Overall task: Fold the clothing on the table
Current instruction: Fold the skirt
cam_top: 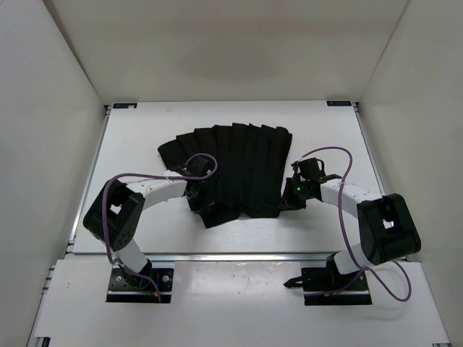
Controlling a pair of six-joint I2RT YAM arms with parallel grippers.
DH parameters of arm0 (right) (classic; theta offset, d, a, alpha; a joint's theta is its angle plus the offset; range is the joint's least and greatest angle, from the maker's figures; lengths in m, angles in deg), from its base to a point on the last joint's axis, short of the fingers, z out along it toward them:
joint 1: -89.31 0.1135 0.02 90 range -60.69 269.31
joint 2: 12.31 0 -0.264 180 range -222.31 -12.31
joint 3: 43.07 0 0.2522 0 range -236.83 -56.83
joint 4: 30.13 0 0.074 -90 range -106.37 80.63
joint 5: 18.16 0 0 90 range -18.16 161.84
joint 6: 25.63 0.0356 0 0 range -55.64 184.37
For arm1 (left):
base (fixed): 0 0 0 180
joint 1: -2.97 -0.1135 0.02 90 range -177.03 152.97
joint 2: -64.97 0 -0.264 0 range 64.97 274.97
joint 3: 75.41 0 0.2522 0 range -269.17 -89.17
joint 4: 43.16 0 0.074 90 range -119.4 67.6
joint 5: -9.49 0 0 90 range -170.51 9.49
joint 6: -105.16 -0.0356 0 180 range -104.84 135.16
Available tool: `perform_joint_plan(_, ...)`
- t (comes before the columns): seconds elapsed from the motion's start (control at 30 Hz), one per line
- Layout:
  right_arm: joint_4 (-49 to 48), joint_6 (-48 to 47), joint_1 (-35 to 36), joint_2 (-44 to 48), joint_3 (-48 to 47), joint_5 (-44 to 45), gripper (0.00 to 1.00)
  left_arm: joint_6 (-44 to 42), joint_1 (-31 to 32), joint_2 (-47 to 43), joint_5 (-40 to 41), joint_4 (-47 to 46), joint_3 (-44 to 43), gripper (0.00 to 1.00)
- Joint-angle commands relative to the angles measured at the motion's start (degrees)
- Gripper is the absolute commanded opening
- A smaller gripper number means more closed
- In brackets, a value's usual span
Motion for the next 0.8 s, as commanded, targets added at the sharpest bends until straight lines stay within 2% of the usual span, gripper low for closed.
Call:
perform_joint_plan(0.0, -0.52, -1.78, 0.34, 0.90, -0.20, -0.34, 0.00, -1.21, 0.90, 4.09, 3.54, 1.23, 1.42, 0.00)
perform_joint_plan(0.1, -0.17, -1.96, -1.15, 3.01, 0.23, -0.96, 0.00, -1.47, 0.81, 3.92, 4.50, 2.98, -0.60, 0.00)
perform_joint_plan(0.2, 1.40, -2.83, -3.52, 5.82, -0.55, -0.96, 0.00, -2.26, -0.94, 0.06, 3.63, 3.17, -1.83, 0.00)
perform_joint_plan(0.3, 3.60, -3.19, -7.64, 9.95, -1.69, -2.62, 0.00, -2.00, -5.41, -8.19, 1.18, 2.03, -1.22, 0.00)
perform_joint_plan(0.37, 4.92, -3.45, -10.28, 14.59, -2.83, -4.03, 0.00, -0.60, -9.01, -16.96, -0.58, -0.16, 1.32, 0.00)
perform_joint_plan(0.43, 5.62, -3.36, -13.53, 17.24, -4.32, -7.53, 0.00, 1.86, -14.11, -22.68, -1.82, -0.53, 2.21, 0.00)
perform_joint_plan(0.5, 6.33, -2.66, -15.56, 18.83, -6.43, -10.35, 0.00, 2.66, -16.67, -27.61, -1.82, -0.61, 1.25, 0.00)
perform_joint_plan(0.6, 3.62, -0.11, -17.66, 18.05, -11.52, -12.47, 0.00, 2.49, -20.18, -26.42, -3.13, -3.15, -1.91, 0.00)
perform_joint_plan(0.7, 0.72, 0.59, -17.60, 8.31, -23.99, -15.10, 0.00, 2.75, -22.56, -18.53, -7.43, -10.26, -11.10, 0.00)
perform_joint_plan(0.77, 0.88, -0.11, -16.89, -1.16, -40.02, -15.46, 0.00, 3.53, -23.44, -12.56, -9.02, -14.39, -19.61, 0.00)
